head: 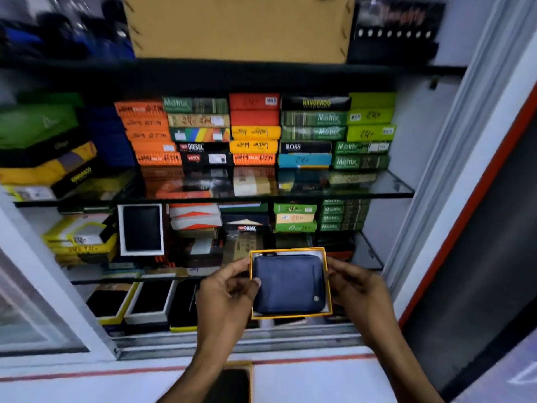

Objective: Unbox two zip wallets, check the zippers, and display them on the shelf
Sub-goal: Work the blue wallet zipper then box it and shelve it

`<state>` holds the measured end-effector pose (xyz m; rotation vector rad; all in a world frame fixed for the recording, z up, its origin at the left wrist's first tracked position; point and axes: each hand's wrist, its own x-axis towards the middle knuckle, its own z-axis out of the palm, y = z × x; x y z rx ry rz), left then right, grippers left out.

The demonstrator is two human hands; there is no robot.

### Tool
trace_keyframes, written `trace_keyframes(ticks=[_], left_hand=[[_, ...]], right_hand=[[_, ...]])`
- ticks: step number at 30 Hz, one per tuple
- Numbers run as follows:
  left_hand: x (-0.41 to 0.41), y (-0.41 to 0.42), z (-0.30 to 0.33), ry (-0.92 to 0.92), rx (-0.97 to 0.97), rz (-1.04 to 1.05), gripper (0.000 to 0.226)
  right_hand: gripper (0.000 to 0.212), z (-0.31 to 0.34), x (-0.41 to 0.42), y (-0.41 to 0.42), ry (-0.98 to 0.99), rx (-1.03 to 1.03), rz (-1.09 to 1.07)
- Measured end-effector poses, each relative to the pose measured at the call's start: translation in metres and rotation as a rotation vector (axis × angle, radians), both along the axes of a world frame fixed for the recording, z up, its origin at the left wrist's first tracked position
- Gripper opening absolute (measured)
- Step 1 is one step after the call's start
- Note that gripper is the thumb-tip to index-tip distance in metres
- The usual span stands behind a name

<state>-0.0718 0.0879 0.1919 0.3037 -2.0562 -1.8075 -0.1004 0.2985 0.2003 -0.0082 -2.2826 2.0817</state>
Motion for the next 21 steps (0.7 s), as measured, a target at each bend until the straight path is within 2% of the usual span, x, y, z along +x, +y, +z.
trace_keyframes(ticks=[2, 6, 9, 12, 16, 21], left_hand=[[-0.008, -0.006, 0.021, 0.092, -0.027, 0.014, 0.045], [-0.034, -0.011, 0.048, 0.183, -0.055, 0.041, 0.042], [-0.064, -0.012, 0.045, 0.142, -0.132, 0.073, 0.040], [-0.096, -0.012, 0.035, 0.078, -0.190, 0.062, 0.038], [-0.130, -0.006, 0.021, -0.009, -0.225, 0.019, 0.041], [-0.152, -0.001, 0.010, -0.083, -0.182, -0.075, 0.055]], right_hand=[[0.028, 0.021, -0.011, -0.007, 0.062, -0.044, -0.008], [0.035, 0.047, -0.039, -0.019, 0.146, -0.007, -0.053], [0.019, 0.030, -0.074, -0.023, 0.141, 0.077, -0.080], [0.028, -0.015, -0.129, -0.018, 0.123, 0.107, -0.063], [0.035, -0.016, -0.151, -0.030, 0.099, 0.162, -0.095], [0.037, -0.011, -0.165, -0.037, 0.053, 0.256, -0.120]])
